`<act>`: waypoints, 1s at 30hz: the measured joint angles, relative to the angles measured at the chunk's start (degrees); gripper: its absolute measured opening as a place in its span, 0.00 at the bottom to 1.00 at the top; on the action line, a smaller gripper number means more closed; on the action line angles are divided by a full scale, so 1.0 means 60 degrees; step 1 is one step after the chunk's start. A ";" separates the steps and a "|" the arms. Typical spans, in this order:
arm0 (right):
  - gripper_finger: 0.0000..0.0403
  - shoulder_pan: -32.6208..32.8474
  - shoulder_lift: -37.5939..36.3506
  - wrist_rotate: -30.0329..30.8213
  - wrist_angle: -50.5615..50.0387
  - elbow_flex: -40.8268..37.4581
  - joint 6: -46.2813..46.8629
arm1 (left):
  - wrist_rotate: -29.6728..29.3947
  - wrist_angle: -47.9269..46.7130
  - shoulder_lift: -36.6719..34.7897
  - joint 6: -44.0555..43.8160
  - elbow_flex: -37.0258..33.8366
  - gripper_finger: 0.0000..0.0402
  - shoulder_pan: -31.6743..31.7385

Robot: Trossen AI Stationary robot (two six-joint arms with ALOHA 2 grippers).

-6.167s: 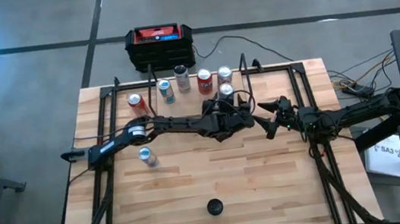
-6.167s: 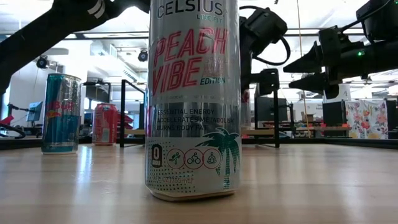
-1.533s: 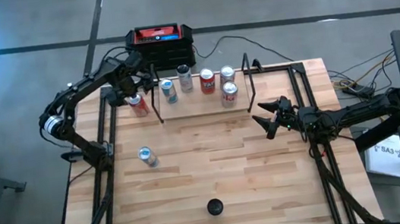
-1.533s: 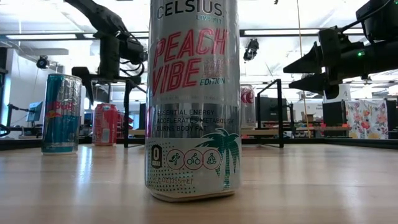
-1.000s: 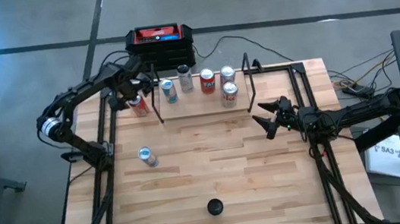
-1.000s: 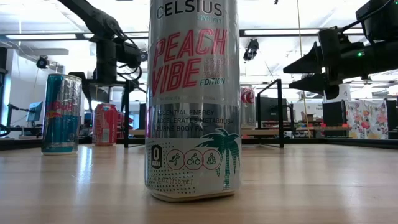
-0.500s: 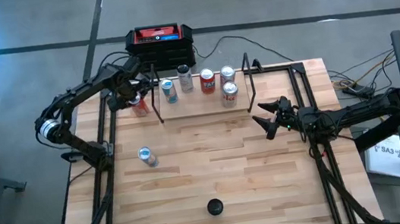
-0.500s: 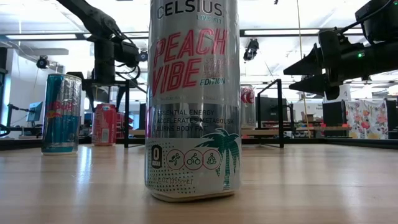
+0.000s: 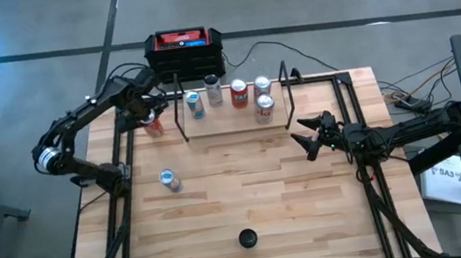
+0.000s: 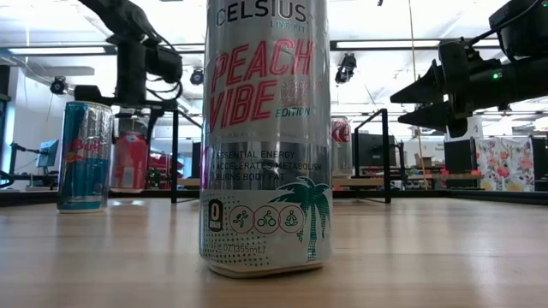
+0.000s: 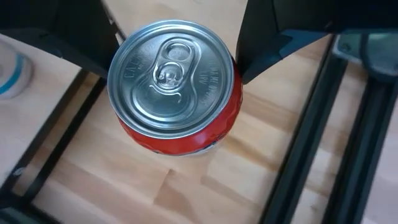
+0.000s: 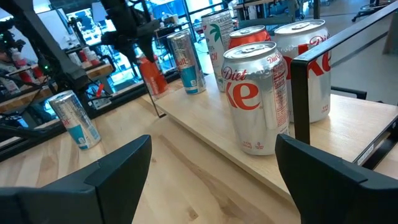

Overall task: Place canned beverage on shelf
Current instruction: Put the red soda can on the shelf aligned with the other red soda can

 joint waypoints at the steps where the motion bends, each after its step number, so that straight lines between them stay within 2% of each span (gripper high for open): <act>1: 0.81 -0.0002 0.0002 -0.0001 0.0000 0.0000 -0.0001 | 0.0028 -0.0054 -0.0160 -0.0071 -0.0108 0.66 -0.0046; 8: 0.81 -0.0003 0.0000 0.0000 0.0003 0.0000 -0.0002 | 0.0366 0.0062 -0.1784 -0.0848 -0.1295 0.66 -0.0678; 16: 0.81 -0.0001 0.0000 0.0000 0.0003 0.0000 -0.0001 | 0.0327 0.0135 -0.3237 -0.2360 -0.2043 0.66 -0.2511; 22: 0.81 -0.0003 0.0000 0.0000 0.0003 0.0000 0.0001 | 0.0289 0.0234 -0.3049 -0.3140 -0.1958 0.66 -0.3864; 30: 0.81 0.0000 0.0003 0.0000 0.0003 0.0000 -0.0001 | 0.0248 0.0307 -0.1703 -0.3621 -0.1087 0.66 -0.5178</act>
